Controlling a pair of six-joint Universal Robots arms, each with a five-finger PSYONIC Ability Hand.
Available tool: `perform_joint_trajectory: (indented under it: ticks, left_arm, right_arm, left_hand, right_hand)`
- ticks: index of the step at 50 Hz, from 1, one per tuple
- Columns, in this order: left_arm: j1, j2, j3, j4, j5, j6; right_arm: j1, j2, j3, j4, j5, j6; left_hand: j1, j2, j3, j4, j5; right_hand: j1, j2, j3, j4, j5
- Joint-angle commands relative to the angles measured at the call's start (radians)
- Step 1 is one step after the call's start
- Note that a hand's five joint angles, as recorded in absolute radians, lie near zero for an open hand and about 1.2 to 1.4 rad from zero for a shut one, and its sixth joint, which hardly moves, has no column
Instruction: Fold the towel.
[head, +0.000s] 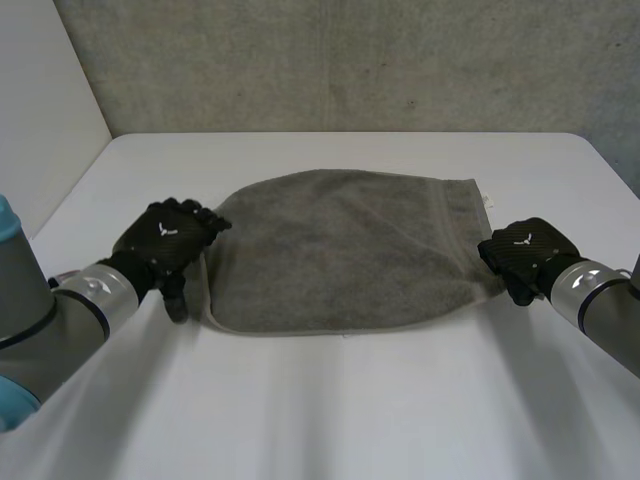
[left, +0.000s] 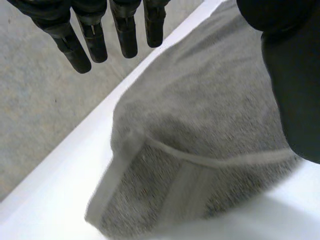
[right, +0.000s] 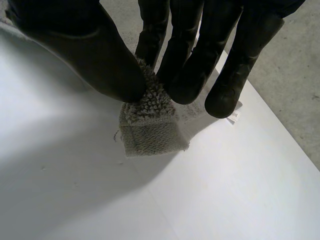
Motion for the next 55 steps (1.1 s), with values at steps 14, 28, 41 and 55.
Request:
perform_joint_trajectory:
  ticks: [14, 28, 41, 55]
  left_arm:
    - [-0.015, -0.186, 0.224, -0.045, 0.011, 0.097]
    - [-0.013, -0.361, 0.391, -0.095, -0.004, 0.234]
    - [-0.013, -0.425, 0.425, -0.095, -0.026, 0.283]
    - [-0.004, -0.418, 0.414, -0.091, -0.052, 0.29]
  right_arm:
    - [0.002, 0.005, 0.023, -0.012, -0.017, 0.001]
    - [0.005, 0.008, 0.033, -0.012, -0.018, 0.0]
    - [0.001, 0.011, 0.032, -0.014, -0.018, 0.0]
    - [0.001, 0.013, 0.026, -0.012, -0.017, 0.0]
  left_hand:
    - [0.053, 0.065, 0.078, 0.062, -0.071]
    - [0.183, 0.195, 0.207, 0.191, 0.058]
    - [0.473, 0.485, 0.498, 0.482, 0.349]
    - [0.646, 0.658, 0.67, 0.655, 0.522]
  right_hand:
    - [0.066, 0.079, 0.051, 0.055, 0.064]
    - [0.066, 0.079, 0.051, 0.055, 0.064]
    - [0.066, 0.079, 0.051, 0.055, 0.064]
    - [0.066, 0.079, 0.051, 0.055, 0.064]
